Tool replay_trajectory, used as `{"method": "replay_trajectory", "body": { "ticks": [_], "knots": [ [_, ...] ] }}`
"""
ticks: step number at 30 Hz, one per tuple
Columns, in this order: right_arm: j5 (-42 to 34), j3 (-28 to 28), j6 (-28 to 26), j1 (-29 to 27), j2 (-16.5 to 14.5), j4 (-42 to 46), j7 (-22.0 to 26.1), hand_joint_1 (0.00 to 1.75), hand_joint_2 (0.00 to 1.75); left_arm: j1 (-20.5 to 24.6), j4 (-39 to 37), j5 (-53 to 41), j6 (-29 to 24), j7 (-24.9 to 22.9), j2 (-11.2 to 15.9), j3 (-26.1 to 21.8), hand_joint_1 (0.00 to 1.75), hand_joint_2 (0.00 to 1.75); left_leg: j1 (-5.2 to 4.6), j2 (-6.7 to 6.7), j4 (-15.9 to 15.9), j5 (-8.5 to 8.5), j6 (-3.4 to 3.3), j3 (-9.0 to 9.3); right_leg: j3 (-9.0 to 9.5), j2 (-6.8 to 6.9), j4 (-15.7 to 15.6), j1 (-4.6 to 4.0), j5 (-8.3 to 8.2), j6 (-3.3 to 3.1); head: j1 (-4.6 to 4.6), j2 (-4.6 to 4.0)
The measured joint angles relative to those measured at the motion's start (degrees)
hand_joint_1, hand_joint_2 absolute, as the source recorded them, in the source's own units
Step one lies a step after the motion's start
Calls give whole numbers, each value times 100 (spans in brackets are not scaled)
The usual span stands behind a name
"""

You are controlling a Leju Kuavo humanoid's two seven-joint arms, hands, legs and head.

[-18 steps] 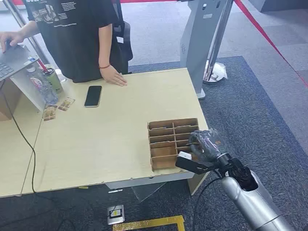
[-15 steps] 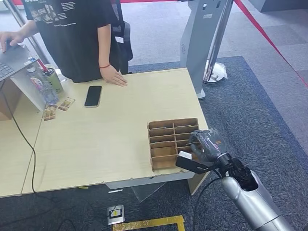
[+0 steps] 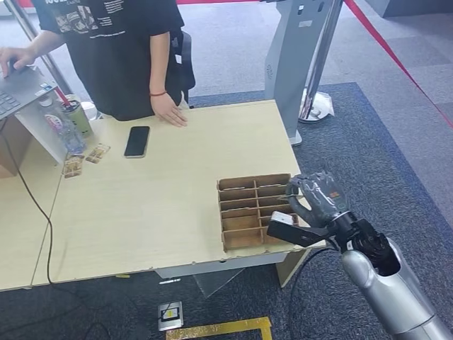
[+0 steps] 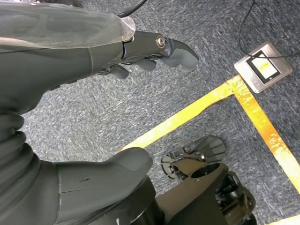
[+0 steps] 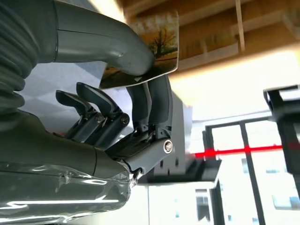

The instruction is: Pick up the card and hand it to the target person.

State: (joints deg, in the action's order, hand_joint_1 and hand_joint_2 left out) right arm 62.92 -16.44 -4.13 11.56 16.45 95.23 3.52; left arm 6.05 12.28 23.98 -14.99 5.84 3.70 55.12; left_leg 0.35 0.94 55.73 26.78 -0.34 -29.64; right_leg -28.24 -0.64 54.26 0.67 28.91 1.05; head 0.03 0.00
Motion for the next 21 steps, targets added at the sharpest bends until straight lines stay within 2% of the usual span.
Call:
{"method": "replay_trajectory", "body": {
  "ticks": [5,13,21],
  "knots": [
    [-341,88,107,109,170,614,11,175,175,-7,0,19,-10,0,4,0,0,175,0,-1,1,0,0,0,0,-1,0,1,-2,4,-1,0],
    [-1157,172,-153,477,252,1167,242,175,175,1,0,16,-49,0,0,0,0,175,0,-1,0,0,-1,0,1,-1,1,0,-3,5,-1,0],
    [-892,4,-469,1064,221,856,228,175,175,68,0,-64,-48,-56,-32,13,0,175,0,1,0,-1,-2,-7,2,1,2,-1,-5,8,0,0]
  ]
}}
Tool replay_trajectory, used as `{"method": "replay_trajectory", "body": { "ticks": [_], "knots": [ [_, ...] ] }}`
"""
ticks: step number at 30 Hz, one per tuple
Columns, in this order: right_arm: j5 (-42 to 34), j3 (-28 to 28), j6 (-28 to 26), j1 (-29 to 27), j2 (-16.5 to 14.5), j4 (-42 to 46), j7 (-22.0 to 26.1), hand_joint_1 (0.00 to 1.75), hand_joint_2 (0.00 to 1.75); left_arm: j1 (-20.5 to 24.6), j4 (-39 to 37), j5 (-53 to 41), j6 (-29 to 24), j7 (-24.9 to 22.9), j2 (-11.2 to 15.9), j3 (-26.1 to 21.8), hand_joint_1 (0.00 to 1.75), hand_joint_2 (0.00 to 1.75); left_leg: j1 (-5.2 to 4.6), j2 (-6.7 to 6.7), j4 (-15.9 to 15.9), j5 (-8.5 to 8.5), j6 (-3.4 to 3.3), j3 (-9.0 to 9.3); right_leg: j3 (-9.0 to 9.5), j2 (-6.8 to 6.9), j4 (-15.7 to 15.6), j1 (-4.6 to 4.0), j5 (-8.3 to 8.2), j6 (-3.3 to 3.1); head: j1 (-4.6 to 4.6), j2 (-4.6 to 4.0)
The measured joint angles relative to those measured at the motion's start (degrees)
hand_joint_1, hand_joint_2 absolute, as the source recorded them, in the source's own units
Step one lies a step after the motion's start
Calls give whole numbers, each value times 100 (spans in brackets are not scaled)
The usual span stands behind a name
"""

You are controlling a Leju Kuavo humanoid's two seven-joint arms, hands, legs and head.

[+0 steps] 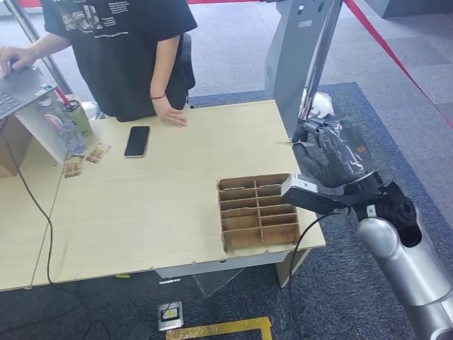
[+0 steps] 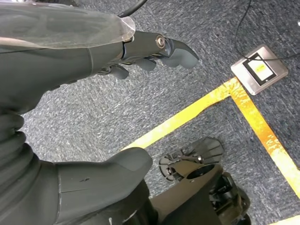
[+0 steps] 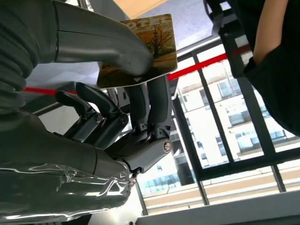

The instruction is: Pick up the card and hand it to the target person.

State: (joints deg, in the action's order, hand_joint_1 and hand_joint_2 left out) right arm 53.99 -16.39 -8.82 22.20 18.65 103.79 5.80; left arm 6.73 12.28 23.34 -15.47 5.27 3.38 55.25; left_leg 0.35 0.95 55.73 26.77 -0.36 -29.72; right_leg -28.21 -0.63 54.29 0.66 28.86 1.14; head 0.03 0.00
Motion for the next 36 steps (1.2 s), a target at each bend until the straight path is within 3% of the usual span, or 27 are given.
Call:
{"method": "replay_trajectory", "body": {
  "ticks": [7,16,29,30,33,34,36],
  "knots": [
    [732,-436,-734,678,-309,-1054,-302,175,175,75,0,-53,4,-43,-44,74,0,175,1,4,0,-2,-2,-5,-1,1,2,-1,-1,2,0,0],
    [1136,-1025,-1411,1639,-977,-2831,-558,175,175,103,0,-71,4,-105,-82,94,0,175,1,12,0,-4,-3,-12,-6,5,3,-1,-1,2,0,0],
    [1194,-1463,-1523,2475,-1643,-4683,-550,169,175,120,0,-103,4,-148,-96,127,0,175,1,14,1,-5,-3,-13,-8,6,1,-1,-2,3,2,0],
    [1174,-1486,-1526,2517,-1679,-4795,-537,138,175,120,0,-103,4,-149,-96,127,0,175,1,15,1,-5,-3,-13,-8,6,1,-1,-2,3,2,0],
    [1058,-1540,-1523,2601,-1753,-5072,-475,13,175,120,0,-103,4,-151,-95,127,0,175,1,14,1,-5,-3,-13,-8,5,1,-2,-2,3,1,0],
    [997,-1554,-1507,2617,-1767,-5138,-440,0,175,119,0,-102,4,-151,-95,127,0,175,1,14,1,-5,-3,-13,-8,5,1,-2,-2,3,1,0],
    [878,-1575,-1463,2642,-1786,-5232,-367,0,175,118,0,-101,4,-151,-94,127,0,175,1,14,1,-5,-3,-13,-9,5,1,-2,-2,3,2,0]
  ]
}}
